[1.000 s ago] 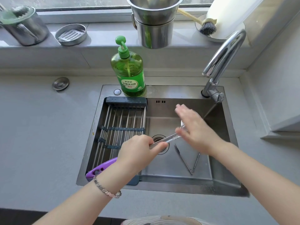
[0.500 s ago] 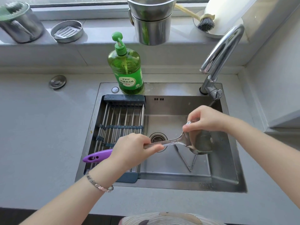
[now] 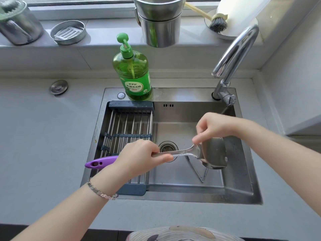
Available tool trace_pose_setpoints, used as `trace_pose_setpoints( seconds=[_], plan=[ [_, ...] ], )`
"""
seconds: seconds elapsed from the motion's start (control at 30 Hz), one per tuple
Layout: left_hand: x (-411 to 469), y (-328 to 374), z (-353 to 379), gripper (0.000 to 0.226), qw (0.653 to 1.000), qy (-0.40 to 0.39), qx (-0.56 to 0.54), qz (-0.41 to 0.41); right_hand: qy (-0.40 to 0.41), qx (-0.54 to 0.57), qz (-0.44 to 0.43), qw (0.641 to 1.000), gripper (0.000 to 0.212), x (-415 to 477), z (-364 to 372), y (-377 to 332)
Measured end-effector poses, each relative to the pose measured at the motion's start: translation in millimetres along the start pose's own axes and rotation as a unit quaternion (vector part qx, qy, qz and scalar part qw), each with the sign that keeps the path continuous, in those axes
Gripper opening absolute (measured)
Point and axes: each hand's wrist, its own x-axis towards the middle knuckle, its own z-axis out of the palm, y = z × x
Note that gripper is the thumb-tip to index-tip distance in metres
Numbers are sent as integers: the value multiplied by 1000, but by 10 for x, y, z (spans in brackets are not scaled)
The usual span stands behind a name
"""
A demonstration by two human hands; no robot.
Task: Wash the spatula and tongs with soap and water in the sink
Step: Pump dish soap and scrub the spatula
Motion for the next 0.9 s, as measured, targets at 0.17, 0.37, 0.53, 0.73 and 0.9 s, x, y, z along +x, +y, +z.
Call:
trace_pose_setpoints(
  seconds=[0.17, 0.37, 0.53, 0.73, 0.9],
  plan=[
    [-8, -52, 11, 58, 1000, 3, -22, -12, 41, 47, -7, 998, 26, -10, -36, 99],
    [-5, -116, 34, 57, 996, 18, -88, -27, 173, 204, 31, 963, 21, -35, 94, 217],
    [64, -28, 149, 59, 976, 66, -184, -98, 265, 708, 111, 645, 12, 58, 464, 204],
    [116, 201, 274, 58, 957, 99, -234, -137, 273, 844, 62, 458, 16, 153, 769, -255],
    [122, 297, 253, 55, 952, 111, -251, -137, 288, 860, 39, 419, 23, 169, 631, -328]
  ],
)
